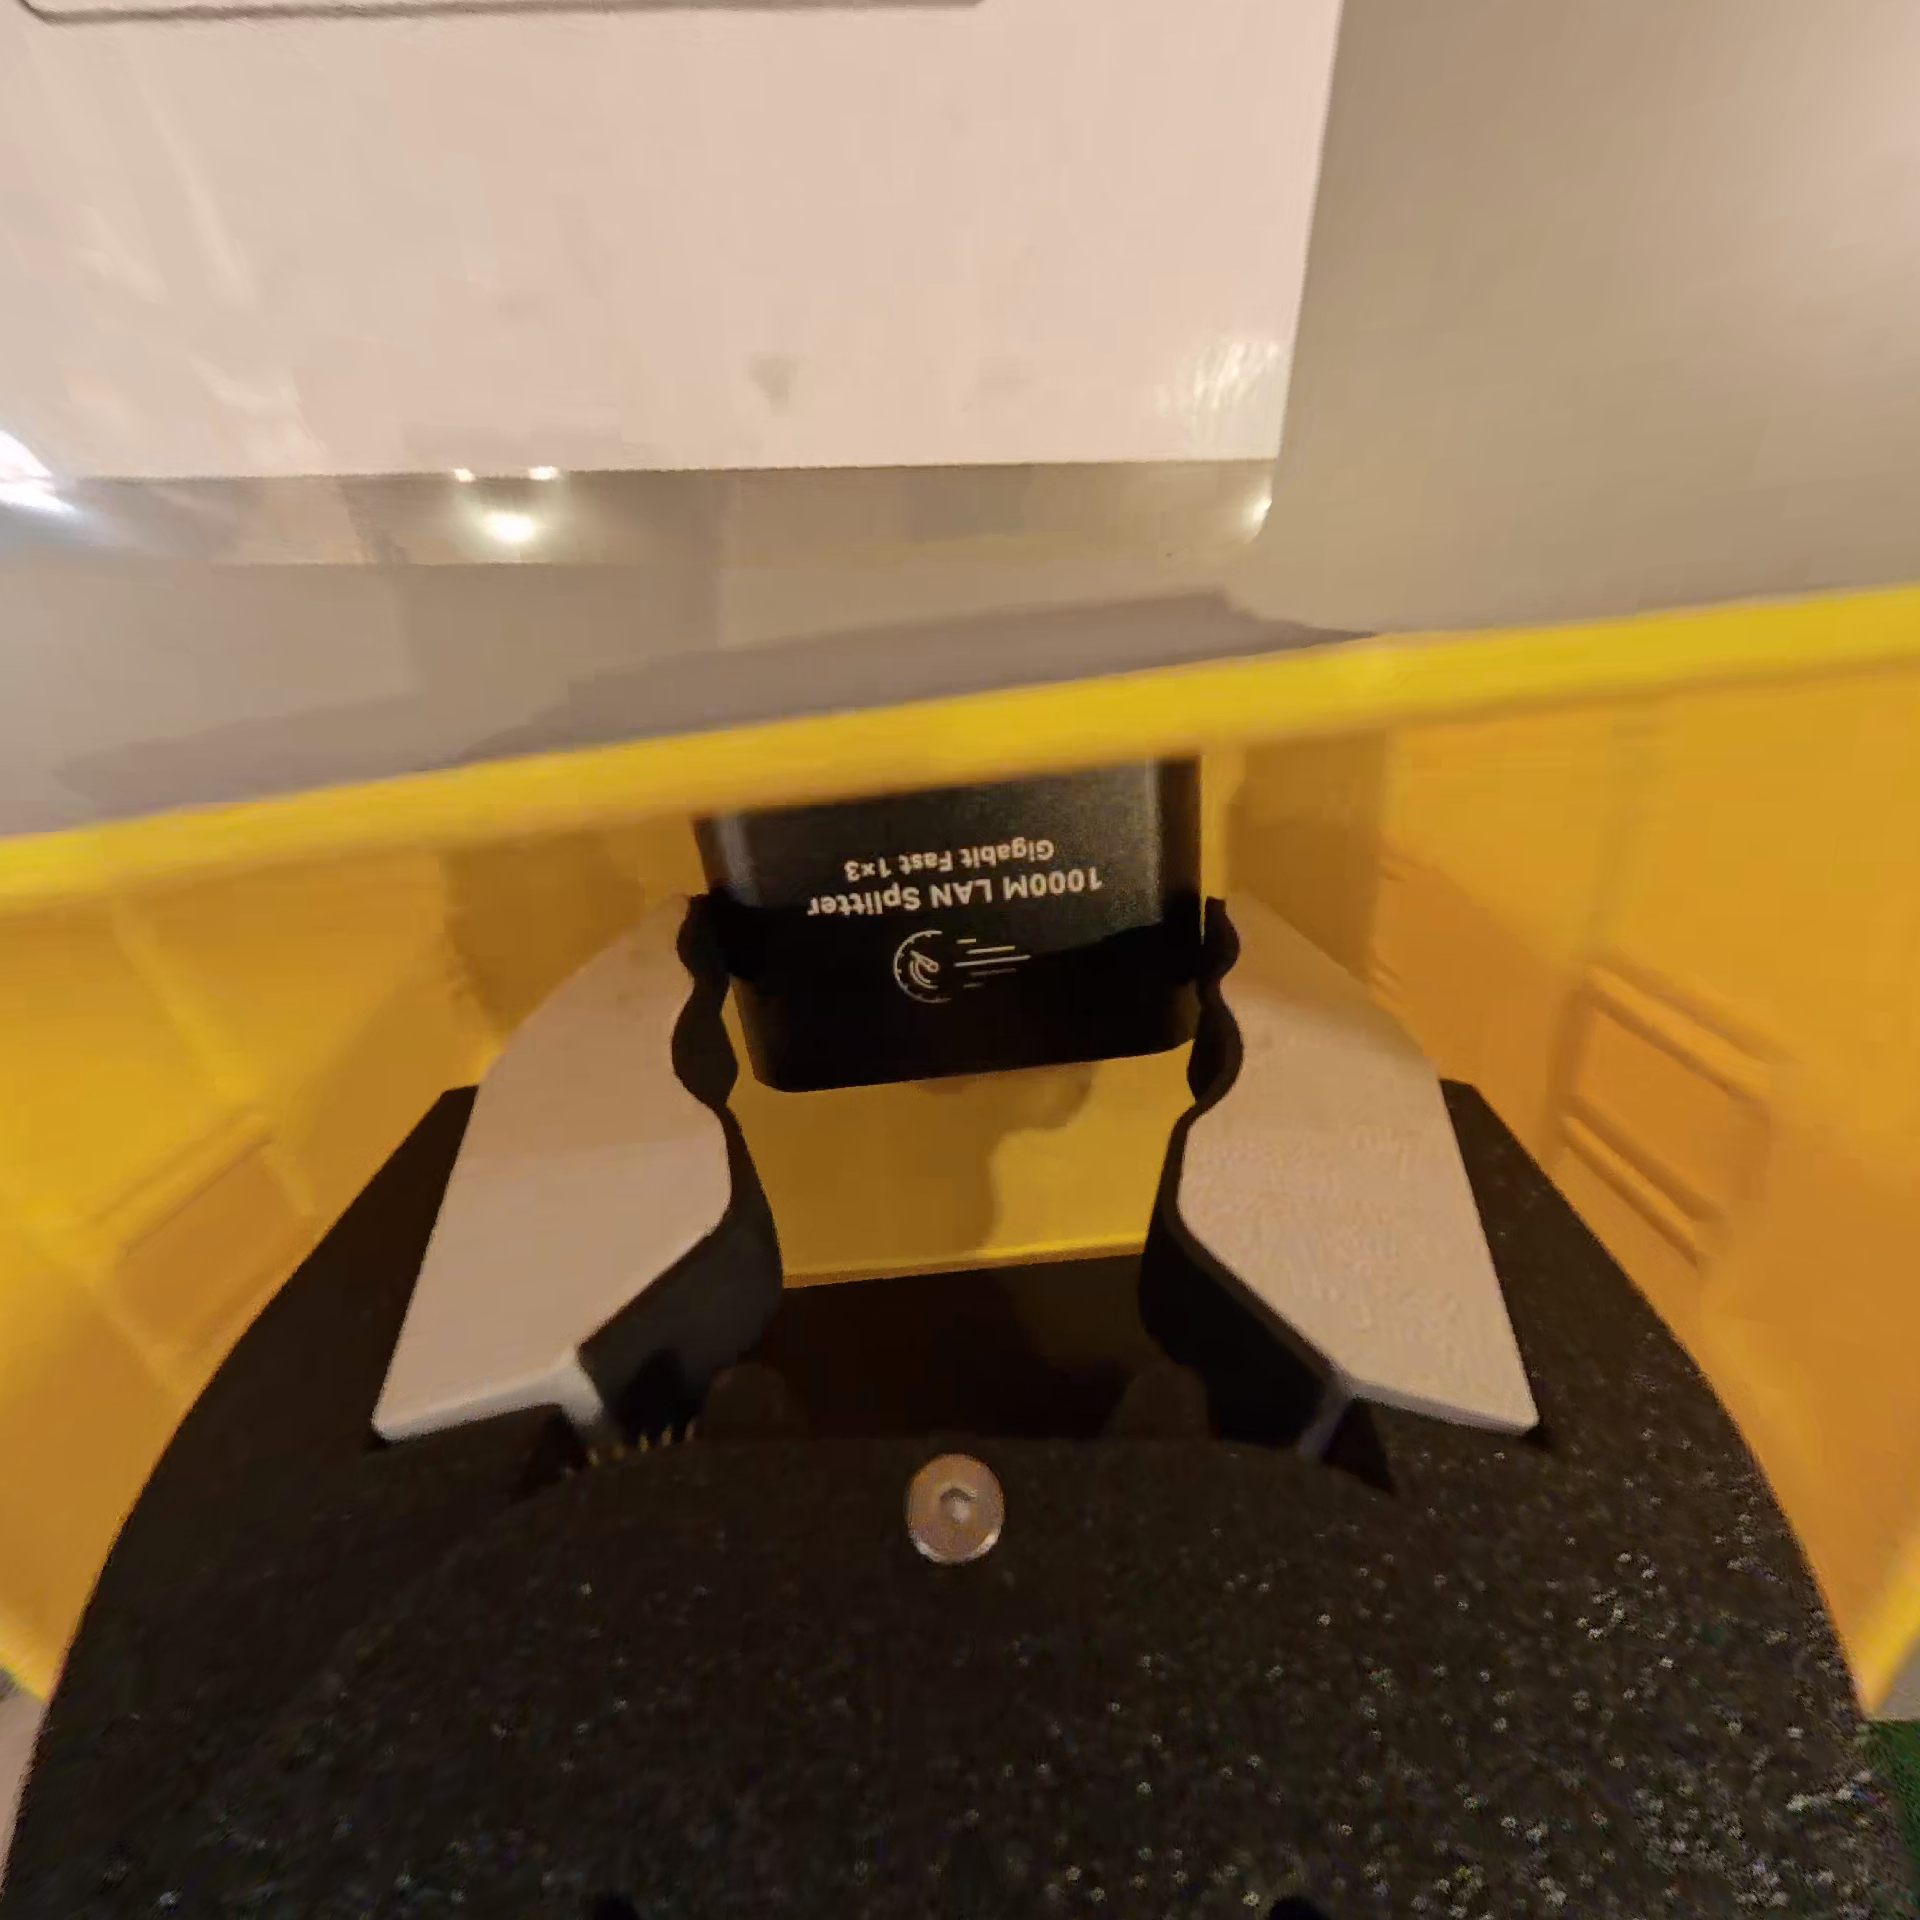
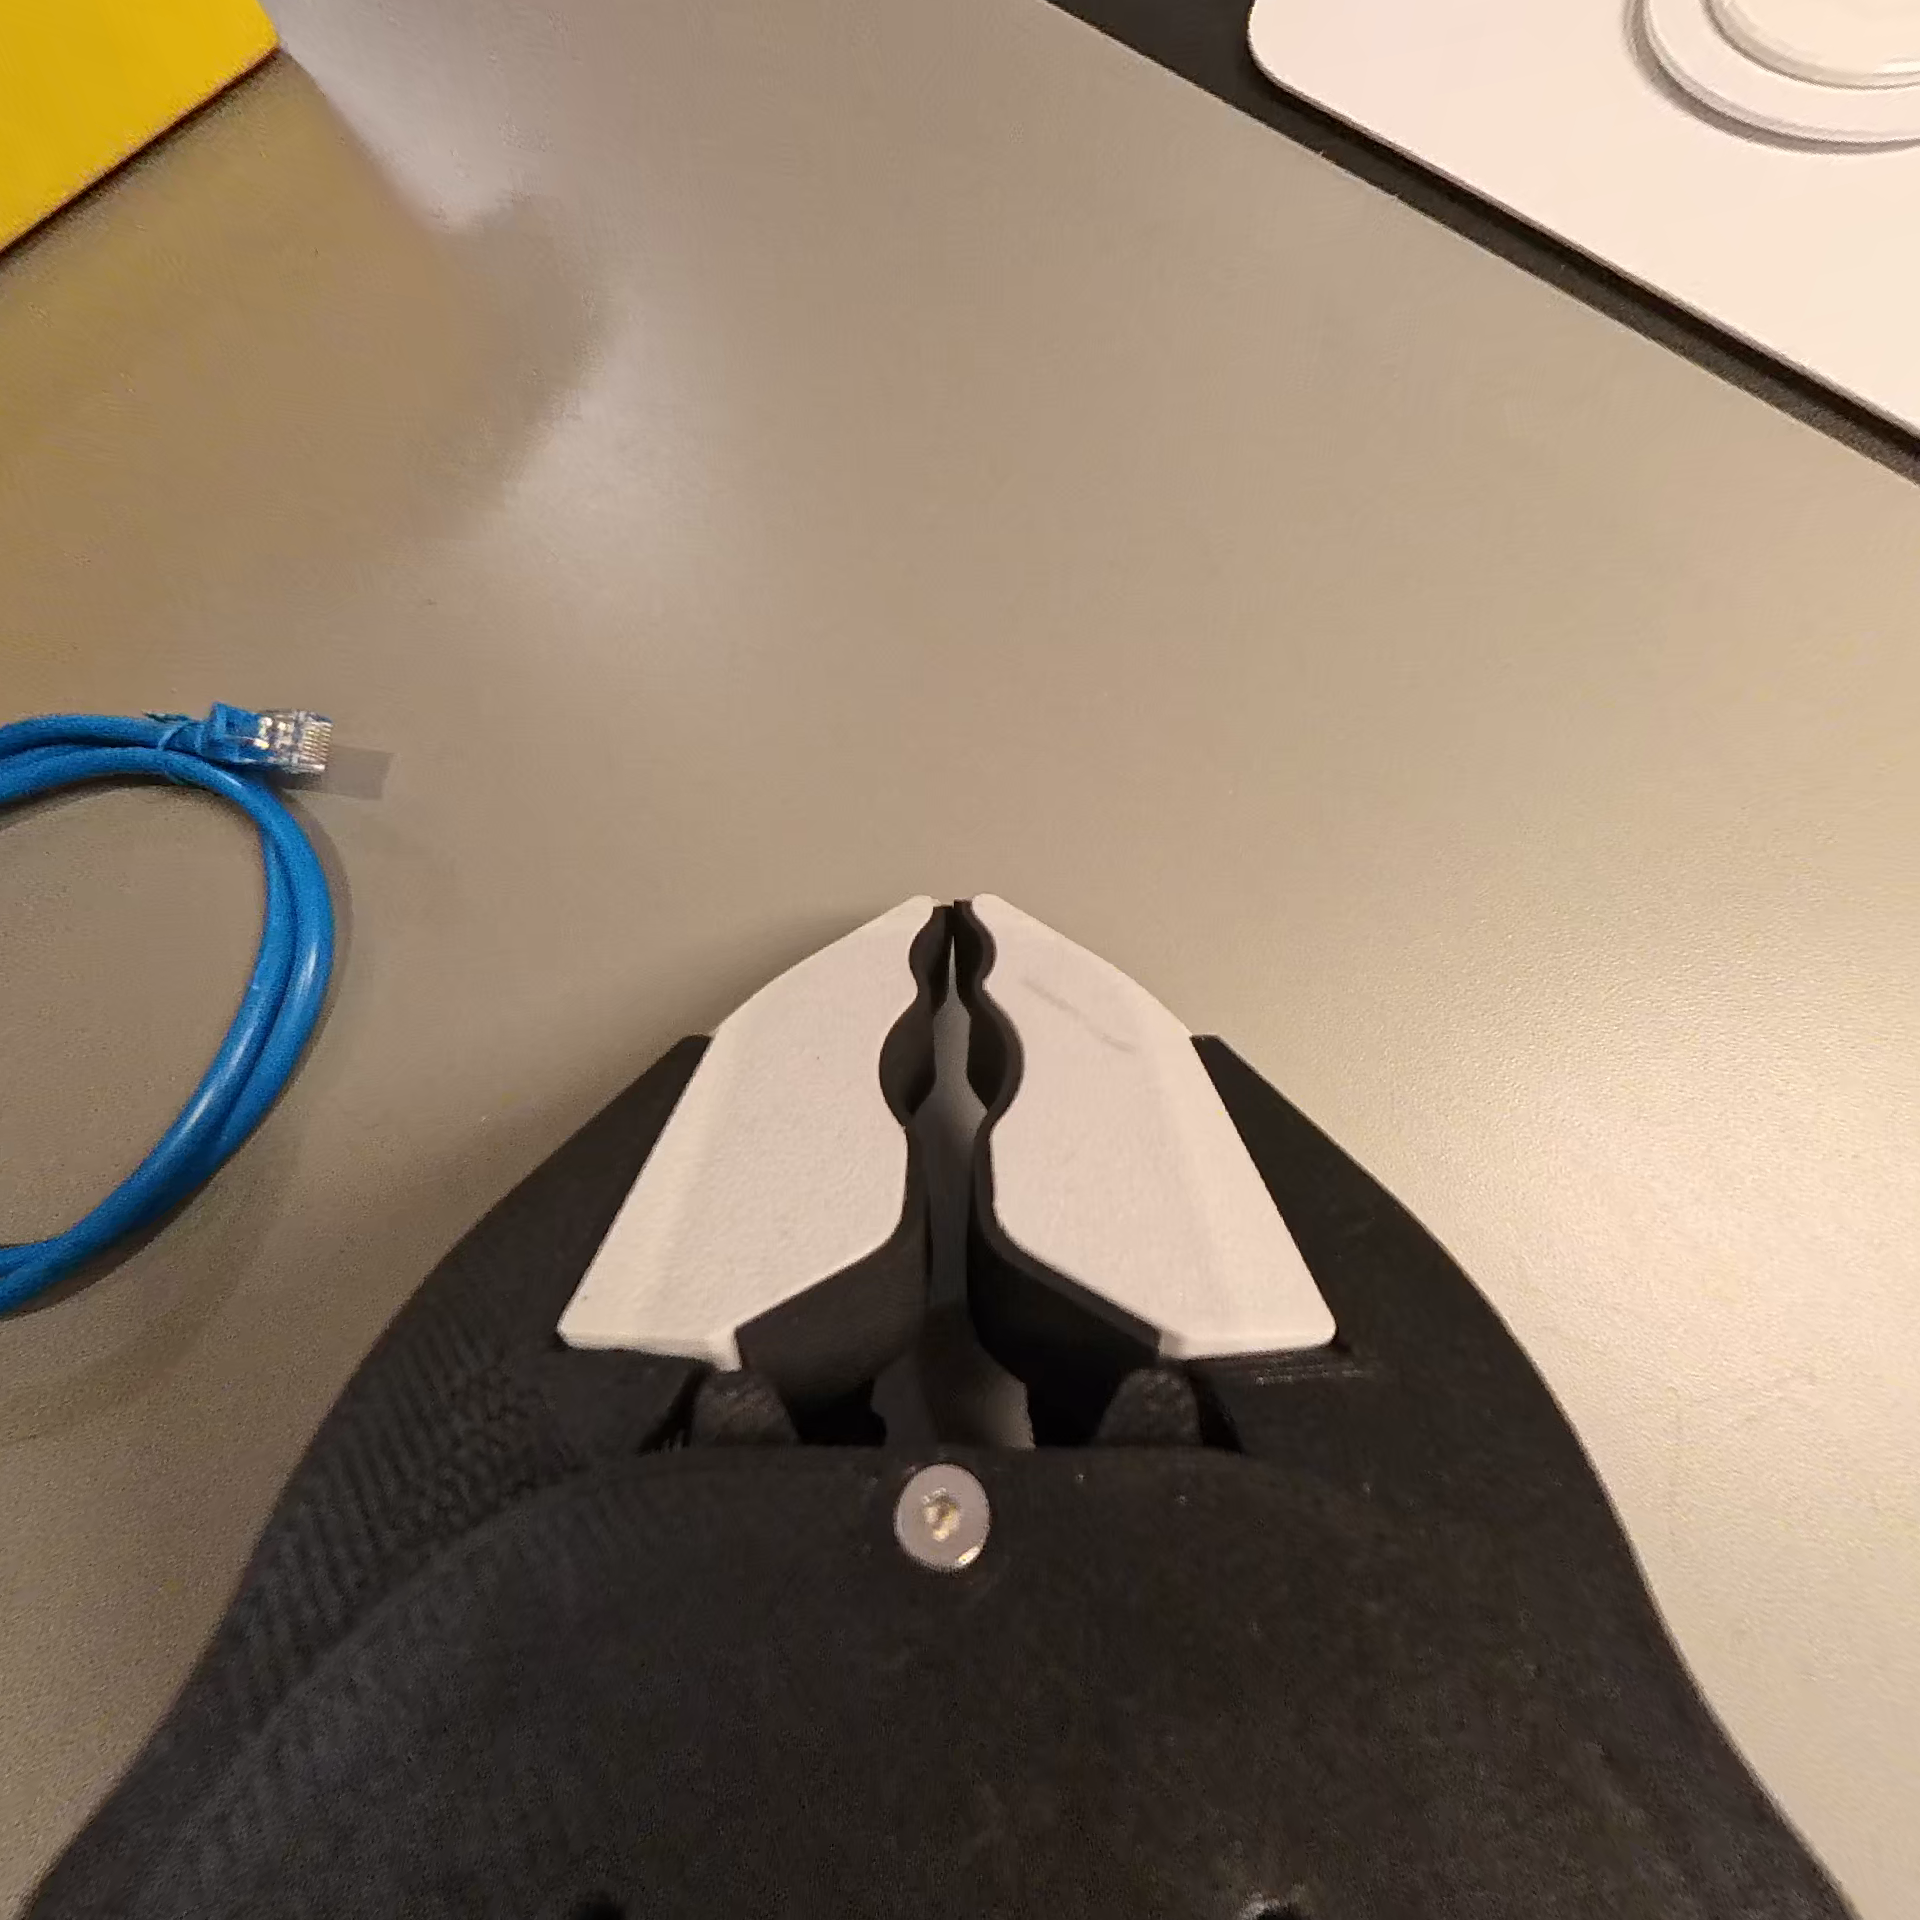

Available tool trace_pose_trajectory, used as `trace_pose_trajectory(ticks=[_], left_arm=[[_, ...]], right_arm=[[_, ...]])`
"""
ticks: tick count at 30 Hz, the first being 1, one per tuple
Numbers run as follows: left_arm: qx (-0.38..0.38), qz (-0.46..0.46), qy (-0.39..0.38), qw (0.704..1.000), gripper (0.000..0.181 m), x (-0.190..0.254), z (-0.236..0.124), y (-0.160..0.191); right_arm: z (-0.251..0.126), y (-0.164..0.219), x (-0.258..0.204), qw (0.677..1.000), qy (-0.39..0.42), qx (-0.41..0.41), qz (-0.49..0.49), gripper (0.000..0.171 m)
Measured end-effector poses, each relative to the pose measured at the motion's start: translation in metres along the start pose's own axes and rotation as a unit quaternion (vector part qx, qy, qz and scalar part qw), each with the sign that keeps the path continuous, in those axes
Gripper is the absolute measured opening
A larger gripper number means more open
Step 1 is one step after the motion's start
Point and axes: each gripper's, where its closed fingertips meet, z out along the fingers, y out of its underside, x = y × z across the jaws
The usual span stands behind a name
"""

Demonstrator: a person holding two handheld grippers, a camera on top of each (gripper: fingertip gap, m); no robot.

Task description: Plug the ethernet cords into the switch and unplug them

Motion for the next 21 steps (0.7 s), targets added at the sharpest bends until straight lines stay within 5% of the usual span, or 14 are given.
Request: trace_pose_trajectory(ticks=[1, 11, 17, 21], left_arm=[[0.014, 0.000, 0.003, 1.000, 0.087, 0.001, -0.007, -0.001], [0.225, 0.049, 0.026, 0.973, 0.087, 0.041, -0.137, -0.016], [0.346, 0.186, 0.155, 0.906, 0.087, 0.194, -0.181, -0.024], [0.340, 0.266, 0.281, 0.857, 0.087, 0.314, -0.149, -0.020]], right_arm=[[0.000, 0.000, 0.000, 1.000, -0.001, 0.000, 0.000, 0.000], [0.001, 0.000, -0.001, 1.000, 0.000, -0.001, -0.006, 0.000], [-0.002, -0.003, -0.005, 1.000, 0.001, 0.015, -0.024, 0.003], [-0.017, -0.015, -0.007, 0.997, -0.020, 0.078, -0.014, 0.007]])
